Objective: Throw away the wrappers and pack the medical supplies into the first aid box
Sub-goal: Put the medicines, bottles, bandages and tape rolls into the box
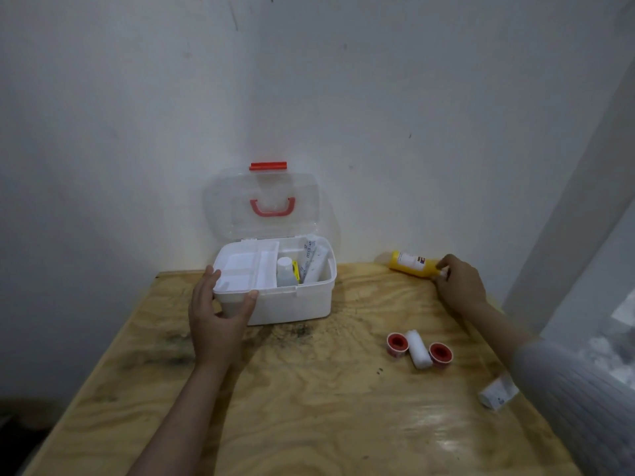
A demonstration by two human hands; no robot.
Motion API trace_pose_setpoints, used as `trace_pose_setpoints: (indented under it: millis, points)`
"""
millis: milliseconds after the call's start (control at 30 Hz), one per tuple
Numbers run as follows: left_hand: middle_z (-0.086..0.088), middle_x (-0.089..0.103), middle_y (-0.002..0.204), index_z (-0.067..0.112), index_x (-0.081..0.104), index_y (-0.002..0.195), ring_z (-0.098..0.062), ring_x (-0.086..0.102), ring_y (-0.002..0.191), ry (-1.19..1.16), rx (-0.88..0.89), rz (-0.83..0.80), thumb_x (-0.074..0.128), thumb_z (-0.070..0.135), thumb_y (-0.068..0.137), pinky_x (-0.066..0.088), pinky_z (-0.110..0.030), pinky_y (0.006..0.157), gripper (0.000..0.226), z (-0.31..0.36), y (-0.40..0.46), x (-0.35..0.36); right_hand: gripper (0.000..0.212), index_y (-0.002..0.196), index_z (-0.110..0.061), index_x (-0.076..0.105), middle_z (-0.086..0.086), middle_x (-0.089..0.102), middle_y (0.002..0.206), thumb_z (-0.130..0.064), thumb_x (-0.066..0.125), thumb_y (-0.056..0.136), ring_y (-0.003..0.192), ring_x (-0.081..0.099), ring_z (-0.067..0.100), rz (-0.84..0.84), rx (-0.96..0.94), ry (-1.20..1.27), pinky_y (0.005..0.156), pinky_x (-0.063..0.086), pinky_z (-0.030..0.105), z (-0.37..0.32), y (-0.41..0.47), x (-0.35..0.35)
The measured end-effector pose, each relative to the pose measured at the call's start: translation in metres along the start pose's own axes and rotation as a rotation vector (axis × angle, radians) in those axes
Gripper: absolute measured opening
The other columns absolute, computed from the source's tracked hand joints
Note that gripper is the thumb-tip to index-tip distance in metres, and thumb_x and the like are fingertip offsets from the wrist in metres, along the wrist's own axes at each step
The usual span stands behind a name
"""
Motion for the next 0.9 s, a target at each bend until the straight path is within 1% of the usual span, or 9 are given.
trace_pose_setpoints:
  millis: [100, 233, 333, 433, 500, 567, 667, 800, 900]
  points:
    - [-0.003, 0.044, 0.147, 0.017, 0.050, 0.133, -0.017, 0.040, 0.135, -0.015, 0.001, 0.000, 0.079, 0.025, 0.075, 0.053, -0.045, 0.092, 0.066, 0.001, -0.001, 0.001, 0.020, 0.095, -0.009, 0.063, 0.018, 0.066, 0.095, -0.010, 0.071, 0.076, 0.087, 0.062, 0.033, 0.043, -0.001, 0.089, 0.075, 0.048, 0.036, 0.000, -0.004, -0.004]
    - [-0.004, 0.044, 0.147, 0.016, 0.050, 0.134, -0.019, 0.040, 0.135, -0.024, 0.006, 0.003, 0.079, 0.026, 0.074, 0.051, -0.044, 0.093, 0.067, 0.000, -0.001, 0.001, 0.030, 0.099, -0.010, 0.069, 0.008, 0.065, 0.087, -0.017, 0.078, 0.071, 0.080, 0.061, 0.023, -0.016, 0.038, 0.197, 0.075, 0.047, 0.032, -0.003, -0.007, -0.013]
    - [-0.003, 0.045, 0.148, 0.018, 0.050, 0.133, -0.020, 0.041, 0.135, -0.011, 0.011, 0.000, 0.079, 0.028, 0.074, 0.050, -0.048, 0.097, 0.067, -0.001, 0.000, 0.002, 0.024, 0.092, -0.009, 0.074, 0.010, 0.069, 0.080, -0.017, 0.080, 0.070, 0.078, 0.067, 0.029, 0.023, 0.086, 0.386, 0.081, 0.055, 0.041, -0.015, -0.008, -0.021]
    - [-0.002, 0.044, 0.148, 0.019, 0.050, 0.133, -0.020, 0.041, 0.134, -0.010, -0.005, 0.003, 0.079, 0.029, 0.074, 0.048, -0.049, 0.099, 0.066, -0.001, 0.000, 0.002, 0.020, 0.088, -0.009, 0.073, 0.010, 0.070, 0.072, -0.014, 0.080, 0.070, 0.078, 0.072, 0.036, 0.024, 0.075, 0.583, 0.080, 0.058, 0.050, -0.035, -0.014, -0.033]
    - [-0.002, 0.044, 0.148, 0.019, 0.050, 0.133, -0.020, 0.041, 0.134, -0.007, -0.005, 0.001, 0.079, 0.030, 0.074, 0.048, -0.050, 0.099, 0.067, -0.001, 0.000, 0.002, 0.019, 0.089, -0.009, 0.072, 0.009, 0.069, 0.072, -0.012, 0.080, 0.071, 0.080, 0.071, 0.040, 0.017, 0.019, 0.682, 0.080, 0.057, 0.051, -0.054, -0.022, -0.043]
    - [-0.002, 0.045, 0.148, 0.019, 0.050, 0.133, -0.020, 0.041, 0.134, -0.004, -0.001, 0.001, 0.079, 0.031, 0.074, 0.047, -0.052, 0.100, 0.067, -0.002, 0.000, 0.001, 0.021, 0.092, -0.008, 0.071, 0.009, 0.068, 0.075, -0.010, 0.079, 0.072, 0.081, 0.071, 0.038, -0.003, -0.059, 0.739, 0.080, 0.058, 0.047, -0.076, -0.029, -0.054]
    - [-0.001, 0.044, 0.148, 0.021, 0.050, 0.133, -0.019, 0.041, 0.134, -0.006, -0.001, -0.002, 0.079, 0.034, 0.074, 0.047, -0.053, 0.101, 0.067, -0.003, 0.001, 0.001, 0.024, 0.095, -0.009, 0.072, 0.009, 0.069, 0.082, -0.011, 0.079, 0.072, 0.078, 0.070, 0.029, -0.060, -0.198, 0.735, 0.075, 0.058, 0.035, -0.110, -0.038, -0.068]
    - [0.000, 0.044, 0.148, 0.021, 0.050, 0.133, -0.018, 0.041, 0.134, -0.004, -0.006, -0.006, 0.078, 0.034, 0.074, 0.045, -0.052, 0.103, 0.067, -0.003, 0.000, 0.001, 0.026, 0.095, -0.009, 0.073, 0.007, 0.069, 0.090, -0.013, 0.081, 0.070, 0.073, 0.070, 0.019, -0.129, -0.421, 0.503, 0.065, 0.056, 0.018, -0.154, -0.042, -0.064]
    - [-0.001, 0.044, 0.148, 0.019, 0.050, 0.133, -0.019, 0.041, 0.134, -0.006, -0.010, -0.007, 0.079, 0.032, 0.074, 0.044, -0.050, 0.104, 0.067, -0.001, -0.001, 0.001, 0.025, 0.093, -0.009, 0.074, 0.004, 0.066, 0.092, -0.011, 0.082, 0.069, 0.075, 0.070, 0.023, -0.158, -0.504, 0.400, 0.069, 0.057, 0.026, -0.182, -0.039, -0.049]
Point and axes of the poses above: each hand's wrist, its own y-axis towards the middle knuckle, its own x-axis out of the palm, z = x × y, the point moved 2 cm from there along y, towards the middle knuckle
